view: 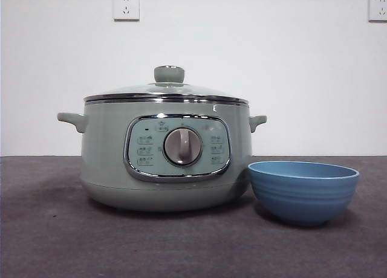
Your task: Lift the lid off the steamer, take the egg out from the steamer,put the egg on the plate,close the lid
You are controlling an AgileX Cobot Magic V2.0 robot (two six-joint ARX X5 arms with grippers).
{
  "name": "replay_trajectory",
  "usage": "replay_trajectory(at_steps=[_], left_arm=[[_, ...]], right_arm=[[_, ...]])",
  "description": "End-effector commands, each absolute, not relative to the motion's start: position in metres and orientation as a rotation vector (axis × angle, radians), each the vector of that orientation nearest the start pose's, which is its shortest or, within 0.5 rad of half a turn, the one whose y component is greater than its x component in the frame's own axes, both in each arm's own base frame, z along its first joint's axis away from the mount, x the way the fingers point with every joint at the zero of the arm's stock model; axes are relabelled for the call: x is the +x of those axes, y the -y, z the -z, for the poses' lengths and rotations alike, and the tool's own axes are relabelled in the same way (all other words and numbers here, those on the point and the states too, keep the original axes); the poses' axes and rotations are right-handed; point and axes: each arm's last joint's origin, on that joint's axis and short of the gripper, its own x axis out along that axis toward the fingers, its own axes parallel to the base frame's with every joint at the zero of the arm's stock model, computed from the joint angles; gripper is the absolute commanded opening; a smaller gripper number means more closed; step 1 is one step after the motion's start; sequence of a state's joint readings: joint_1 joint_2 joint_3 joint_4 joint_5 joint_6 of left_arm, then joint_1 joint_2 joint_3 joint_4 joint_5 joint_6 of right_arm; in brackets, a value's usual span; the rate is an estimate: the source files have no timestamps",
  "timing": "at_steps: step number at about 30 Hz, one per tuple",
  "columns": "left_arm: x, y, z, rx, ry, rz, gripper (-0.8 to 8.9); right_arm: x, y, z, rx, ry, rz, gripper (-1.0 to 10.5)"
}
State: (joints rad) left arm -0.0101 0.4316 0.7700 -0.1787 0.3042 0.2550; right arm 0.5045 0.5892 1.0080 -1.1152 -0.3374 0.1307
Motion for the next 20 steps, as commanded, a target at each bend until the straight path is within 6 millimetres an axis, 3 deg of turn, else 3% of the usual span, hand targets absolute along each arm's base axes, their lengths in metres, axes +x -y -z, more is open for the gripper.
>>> replay_trajectory(at_steps=[1,9,20], left_arm=[[0.088,0.006,-0.319,0.268,0.147,0.227,-0.04],[0.086,-0.002,-0.235,0.171,0.041,0.075,-0.04],[0.094,-0.01,-0.168,-0.009,-0.078,-0.125,-0.04]], right_arm=[[0.059,-0.043,-0.345,0.05,-0.754,-0.762,0.0],[0.059,-0.043,-0.345,0.05,-0.754,-0.762,0.0],[0.059,-0.043,-0.345,0.05,-0.754,-0.762,0.0]])
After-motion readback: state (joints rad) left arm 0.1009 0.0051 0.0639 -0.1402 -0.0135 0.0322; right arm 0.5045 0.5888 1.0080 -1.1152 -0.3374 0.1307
